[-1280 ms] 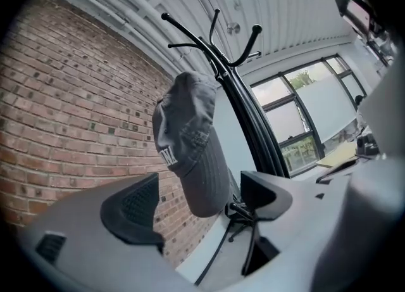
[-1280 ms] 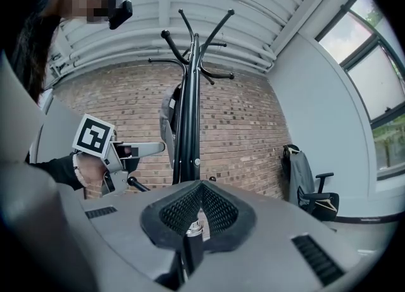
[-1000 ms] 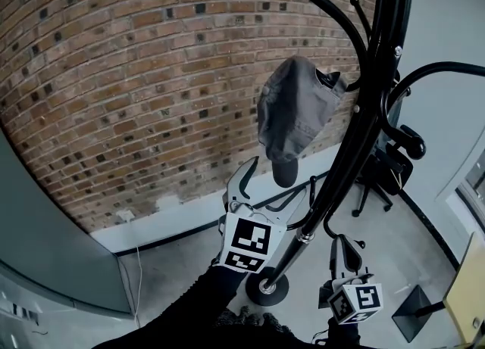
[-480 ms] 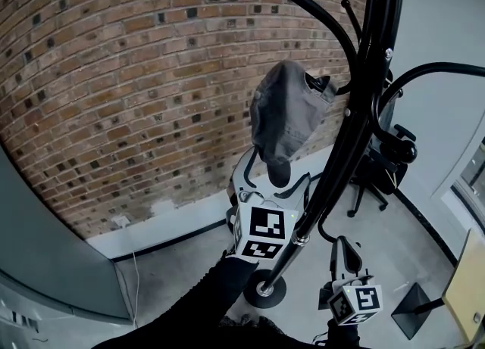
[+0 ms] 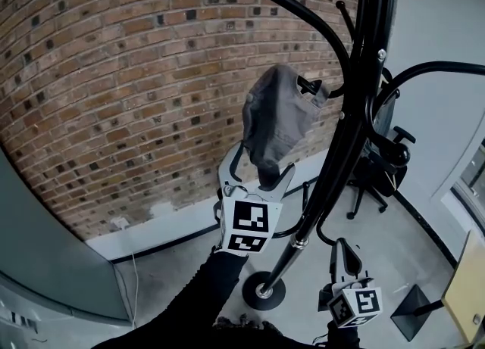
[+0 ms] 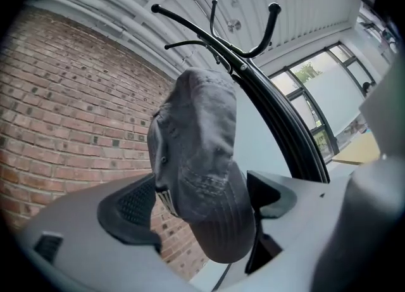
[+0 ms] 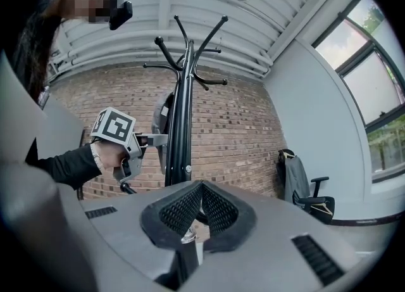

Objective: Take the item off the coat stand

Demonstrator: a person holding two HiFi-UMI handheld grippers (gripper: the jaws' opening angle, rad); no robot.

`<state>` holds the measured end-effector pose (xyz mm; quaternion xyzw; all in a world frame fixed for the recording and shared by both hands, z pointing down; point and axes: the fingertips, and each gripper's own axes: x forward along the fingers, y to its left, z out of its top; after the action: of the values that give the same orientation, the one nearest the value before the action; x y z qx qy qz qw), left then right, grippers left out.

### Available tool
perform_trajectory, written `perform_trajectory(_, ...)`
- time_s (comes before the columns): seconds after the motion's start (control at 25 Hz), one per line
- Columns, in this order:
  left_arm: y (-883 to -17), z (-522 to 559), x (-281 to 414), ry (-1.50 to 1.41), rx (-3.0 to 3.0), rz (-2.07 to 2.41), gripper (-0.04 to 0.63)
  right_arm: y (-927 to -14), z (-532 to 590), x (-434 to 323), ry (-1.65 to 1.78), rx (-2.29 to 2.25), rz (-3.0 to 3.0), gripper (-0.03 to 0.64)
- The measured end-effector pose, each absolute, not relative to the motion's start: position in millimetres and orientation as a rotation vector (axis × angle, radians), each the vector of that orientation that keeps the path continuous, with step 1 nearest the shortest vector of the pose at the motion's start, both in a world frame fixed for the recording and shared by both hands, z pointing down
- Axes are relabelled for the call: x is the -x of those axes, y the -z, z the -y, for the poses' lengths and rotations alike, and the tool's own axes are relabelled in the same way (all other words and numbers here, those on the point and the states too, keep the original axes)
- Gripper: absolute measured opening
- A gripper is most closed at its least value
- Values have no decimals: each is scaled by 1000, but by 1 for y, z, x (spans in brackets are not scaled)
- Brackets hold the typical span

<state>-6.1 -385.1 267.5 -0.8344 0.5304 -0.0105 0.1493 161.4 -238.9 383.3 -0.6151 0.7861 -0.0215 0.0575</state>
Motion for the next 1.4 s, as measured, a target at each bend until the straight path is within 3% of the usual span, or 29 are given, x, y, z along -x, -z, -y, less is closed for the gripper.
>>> perform_trajectory(0.2,-270,383,7,46,2400,-1465,301,-378,242,-156,40,1845,-2386,9)
perform_trajectory(0.44,-268,386,10,17,2405,-1444,238,-374,246,-147,21,1817,-2398,9)
perform_trajectory(1.4,-198,396,32,-213,2285,-1430,218,-366,255,-136,-2,1762,-2412,9)
